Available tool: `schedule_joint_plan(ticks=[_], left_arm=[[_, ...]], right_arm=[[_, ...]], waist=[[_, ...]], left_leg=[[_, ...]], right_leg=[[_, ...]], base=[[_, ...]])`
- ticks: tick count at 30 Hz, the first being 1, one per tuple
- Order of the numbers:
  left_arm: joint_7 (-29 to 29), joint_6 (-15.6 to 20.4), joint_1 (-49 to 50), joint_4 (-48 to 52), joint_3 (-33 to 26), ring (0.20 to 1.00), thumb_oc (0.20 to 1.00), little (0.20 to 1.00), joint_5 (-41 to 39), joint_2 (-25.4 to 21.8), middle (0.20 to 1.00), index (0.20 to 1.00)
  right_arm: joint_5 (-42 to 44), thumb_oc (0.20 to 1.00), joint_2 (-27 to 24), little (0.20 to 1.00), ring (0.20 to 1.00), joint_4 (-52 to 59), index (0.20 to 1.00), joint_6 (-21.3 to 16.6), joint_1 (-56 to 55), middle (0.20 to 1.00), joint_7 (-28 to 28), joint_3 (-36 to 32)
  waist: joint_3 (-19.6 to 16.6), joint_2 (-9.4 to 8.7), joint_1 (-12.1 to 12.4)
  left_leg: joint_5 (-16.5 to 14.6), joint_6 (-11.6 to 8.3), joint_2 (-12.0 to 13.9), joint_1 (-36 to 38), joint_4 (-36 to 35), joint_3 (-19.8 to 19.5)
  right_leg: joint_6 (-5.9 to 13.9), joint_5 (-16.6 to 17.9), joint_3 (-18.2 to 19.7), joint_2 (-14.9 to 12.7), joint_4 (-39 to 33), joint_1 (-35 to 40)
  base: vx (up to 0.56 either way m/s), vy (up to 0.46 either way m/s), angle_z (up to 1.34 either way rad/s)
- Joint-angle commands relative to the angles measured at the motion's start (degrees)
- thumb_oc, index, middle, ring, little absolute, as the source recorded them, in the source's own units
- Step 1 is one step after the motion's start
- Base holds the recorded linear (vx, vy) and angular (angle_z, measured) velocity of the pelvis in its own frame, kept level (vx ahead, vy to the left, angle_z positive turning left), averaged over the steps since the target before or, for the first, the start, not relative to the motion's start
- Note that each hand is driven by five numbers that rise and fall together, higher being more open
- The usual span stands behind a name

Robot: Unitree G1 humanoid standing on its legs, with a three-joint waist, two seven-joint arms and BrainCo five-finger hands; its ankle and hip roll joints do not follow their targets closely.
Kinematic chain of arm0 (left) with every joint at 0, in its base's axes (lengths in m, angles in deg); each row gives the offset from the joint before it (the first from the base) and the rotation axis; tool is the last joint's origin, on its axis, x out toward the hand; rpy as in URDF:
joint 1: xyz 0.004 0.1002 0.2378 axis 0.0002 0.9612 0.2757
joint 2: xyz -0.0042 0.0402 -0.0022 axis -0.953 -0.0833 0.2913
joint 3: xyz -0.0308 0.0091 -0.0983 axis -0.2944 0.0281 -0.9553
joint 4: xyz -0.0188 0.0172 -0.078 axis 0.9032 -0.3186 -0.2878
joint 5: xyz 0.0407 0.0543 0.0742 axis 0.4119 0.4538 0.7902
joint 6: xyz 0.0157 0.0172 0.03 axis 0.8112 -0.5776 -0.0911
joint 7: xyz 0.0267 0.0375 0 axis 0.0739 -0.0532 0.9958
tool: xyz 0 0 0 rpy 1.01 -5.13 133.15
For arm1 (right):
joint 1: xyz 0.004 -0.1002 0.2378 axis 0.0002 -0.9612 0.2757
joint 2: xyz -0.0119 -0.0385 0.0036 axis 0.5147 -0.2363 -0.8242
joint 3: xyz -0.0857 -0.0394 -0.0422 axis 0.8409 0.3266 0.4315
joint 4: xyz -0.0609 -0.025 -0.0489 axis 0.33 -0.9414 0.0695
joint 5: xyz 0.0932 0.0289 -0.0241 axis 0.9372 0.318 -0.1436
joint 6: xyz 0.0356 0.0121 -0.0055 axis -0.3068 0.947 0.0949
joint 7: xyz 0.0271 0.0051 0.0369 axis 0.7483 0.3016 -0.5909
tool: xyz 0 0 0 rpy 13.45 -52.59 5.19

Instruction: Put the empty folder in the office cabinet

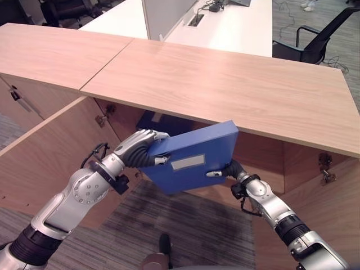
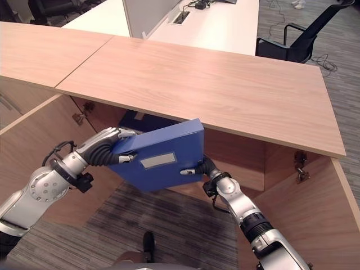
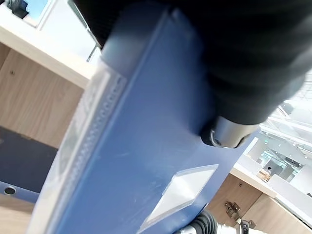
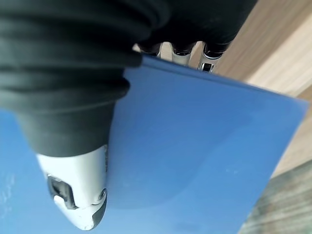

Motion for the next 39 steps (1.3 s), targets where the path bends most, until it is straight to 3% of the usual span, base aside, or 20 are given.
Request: schedule_joint_plan(ticks=[1, 2, 3, 4, 8, 11, 12, 13, 14, 15, 19, 21, 25, 28, 33, 39], left_arm=[[2.3, 9.1, -9.0, 5.4, 5.7, 0.200, 0.200, 0.200, -14.1, 9.0, 0.200, 0.200], [2.0, 9.2, -11.2, 5.4, 7.4, 0.200, 0.200, 0.200, -15.5, 10.2, 0.200, 0.200], [2.0, 9.3, -11.4, 5.3, 7.5, 0.200, 0.200, 0.200, -15.6, 10.2, 0.200, 0.200], [0.9, 9.2, -12.5, 5.5, 8.9, 0.200, 0.200, 0.200, -18.8, 11.6, 0.200, 0.200], [-0.9, 8.4, -12.6, 5.0, 10.3, 0.200, 0.200, 0.200, -24.5, 13.6, 0.200, 0.200], [-2.1, 7.7, -12.4, 2.9, 11.5, 0.200, 0.200, 0.200, -27.1, 15.2, 0.200, 0.200], [-2.6, 6.9, -10.8, 0.9, 11.5, 0.200, 0.200, 0.200, -28.7, 16.2, 0.200, 0.200], [-2.7, 6.4, -9.6, -0.2, 11.3, 0.288, 0.288, 0.288, -29.3, 16.8, 0.288, 0.288], [-2.6, 5.9, -8.1, -1.8, 11.2, 0.442, 0.442, 0.442, -30.3, 17.7, 0.442, 0.442], [-2.6, 4.5, -5.3, -4.8, 10.5, 1.000, 1.000, 1.000, -32.3, 19.5, 1.000, 1.000], [-3.2, 1.5, 1.2, -11.7, 8.9, 1.000, 1.000, 1.000, -37.0, 22.2, 1.000, 1.000], [-3.5, 0.8, 2.8, -12.8, 8.1, 1.000, 1.000, 1.000, -38.1, 22.3, 1.000, 1.000], [-3.5, -2.7, 13.6, -20.4, 2.9, 1.000, 1.000, 1.000, -45.5, 24.6, 1.000, 1.000], [-2.2, -3.6, 17.5, -24.7, 0.1, 1.000, 1.000, 1.000, -44.6, 25.5, 1.000, 1.000], [4.0, -6.2, 23.3, -39.9, -7.2, 1.000, 1.000, 1.000, -40.4, 30.8, 1.000, 1.000], [6.8, -7.4, 26.5, -44.9, -10.5, 1.000, 1.000, 1.000, -39.0, 33.5, 1.000, 1.000]], right_arm=[[3.0, 1.000, 6.0, 1.000, 1.000, 4.8, 1.000, -4.4, 6.1, 1.000, -6.2, 8.8], [3.5, 1.000, 6.6, 1.000, 1.000, 5.0, 1.000, -4.4, 6.7, 1.000, -6.3, 9.9], [3.5, 0.693, 6.6, 0.693, 0.693, 5.0, 0.693, -4.5, 6.7, 0.693, -6.3, 9.8], [4.6, 0.200, 7.3, 0.200, 0.200, 4.8, 0.200, -4.6, 7.0, 0.200, -6.4, 10.2], [8.5, 0.200, 8.9, 0.200, 0.200, 4.2, 0.200, -4.4, 5.9, 0.200, -6.8, 10.0], [15.4, 0.200, 10.7, 0.200, 0.200, 2.4, 0.200, -3.1, 3.1, 0.200, -8.7, 10.1], [23.1, 0.200, 12.3, 0.200, 0.200, 1.3, 0.200, -1.1, -0.4, 0.200, -10.6, 9.7], [26.1, 0.200, 12.9, 0.200, 0.200, 0.9, 0.200, -0.8, -2.1, 0.200, -10.9, 9.4], [30.5, 0.200, 14.0, 0.200, 0.200, 0.3, 0.200, 0.0, -4.2, 0.200, -11.1, 8.6], [37.0, 0.200, 16.3, 0.200, 0.200, -1.7, 0.200, 0.7, -6.7, 0.200, -11.1, 7.3], [46.1, 0.200, 19.4, 0.200, 0.200, -5.7, 0.200, 3.0, -12.2, 0.200, -11.4, 3.6], [46.8, 0.200, 19.6, 0.200, 0.200, -6.7, 0.200, 3.5, -13.5, 0.200, -11.2, 2.7], [50.5, 0.200, 19.4, 0.200, 0.200, -9.1, 0.200, 5.0, -20.3, 0.200, -9.9, -5.4], [51.4, 0.200, 19.5, 0.200, 0.200, -10.6, 0.200, 5.3, -22.5, 0.200, -9.1, -9.3], [52.7, 0.200, 20.1, 0.200, 0.200, -13.7, 0.200, 4.3, -24.5, 0.200, -5.3, -18.1], [51.9, 0.200, 18.8, 0.200, 0.200, -12.2, 0.200, 2.2, -20.7, 0.200, -1.5, -21.8]], waist=[[-2.6, -1.14, -1.0], [-2.7, -1.10, -1.3], [-2.7, -1.11, -1.3], [-2.8, -1.00, -1.5], [-2.7, -0.81, -1.8], [-2.7, -0.68, -2.1], [-2.6, -0.61, -2.3], [-2.5, -0.60, -2.3], [-2.4, -0.56, -2.4], [-2.4, -0.55, -2.4], [-1.9, -0.24, -2.5], [-1.9, -0.16, -2.5], [-1.8, 0.22, -3.1], [-1.9, 0.39, -3.4], [-2.2, 1.00, -4.2], [-3.3, 2.13, -3.7]], left_leg=[[-7.5, -3.34, 2.7, 4.7, 0.1, 2.1], [-7.5, -3.33, 2.7, 4.7, 0.1, 2.1], [-7.4, -3.33, 2.7, 4.7, 0.1, 2.1], [-7.4, -3.31, 2.7, 4.7, 0.1, 2.2], [-7.5, -3.23, 2.7, 4.8, 0.1, 2.3], [-7.4, -3.27, 2.8, 4.9, 0.1, 2.4], [-7.3, -3.33, 2.8, 4.9, 0.1, 2.6], [-7.3, -3.36, 2.8, 4.9, 0.1, 2.6], [-7.2, -3.37, 2.8, 4.9, 0.1, 2.6], [-8.2, -3.91, 2.9, 5.4, 0.1, 2.2], [-7.9, -3.99, 2.9, 5.2, 0.1, 2.3], [-7.8, -4.00, 2.9, 5.1, 0.1, 2.3], [-7.7, -3.98, 2.8, 5.1, 0.1, 2.5], [-7.8, -3.93, 2.8, 5.2, 0.1, 2.6], [-7.9, -3.53, 2.4, 5.1, 0.1, 2.5], [-9.0, -2.12, 0.3, 3.7, 0.1, 1.7]], right_leg=[[2.56, 2.8, -0.2, -3.2, 0.0, -3.4], [2.57, 2.8, -0.2, -3.1, 0.0, -3.4], [2.57, 2.8, -0.2, -3.1, 0.0, -3.4], [2.60, 2.8, -0.2, -3.2, 0.0, -3.4], [2.55, 2.8, -0.1, -3.2, 0.0, -3.5], [2.50, 2.9, -0.1, -3.2, 0.0, -3.5], [2.45, 3.0, 0.0, -3.2, 0.0, -3.4], [2.41, 3.0, 0.0, -3.2, 0.0, -3.4], [2.38, 3.0, -0.1, -3.2, 0.0, -3.4], [2.58, 2.2, 0.8, -3.1, 0.0, -3.0], [2.55, 2.5, 0.8, -3.0, 0.0, -3.2], [2.52, 2.5, 0.9, -3.0, 0.0, -3.3], [2.48, 2.5, 1.1, -2.8, 0.0, -3.5], [2.52, 2.5, 1.3, -2.8, 0.0, -3.5], [2.54, 2.6, 1.4, -2.9, 0.0, -3.5], [3.78, 3.1, 1.0, -4.6, 0.0, -4.5]], base=[[0.00, 0.000, 0.00], [0.00, 0.000, -0.05], [0.01, 0.007, -0.03], [0.00, 0.010, -0.03], [0.00, 0.004, -0.02], [0.00, 0.000, 0.00], [0.00, 0.000, 0.00], [0.00, 0.000, 0.00], [0.05, -0.019, -0.01], [0.04, -0.019, -0.01], [-0.02, -0.005, 0.01], [0.00, 0.000, 0.00], [-0.01, 0.000, -0.06], [0.00, 0.000, -0.03], [0.00, 0.000, 0.00], [0.07, 0.091, -0.02]])
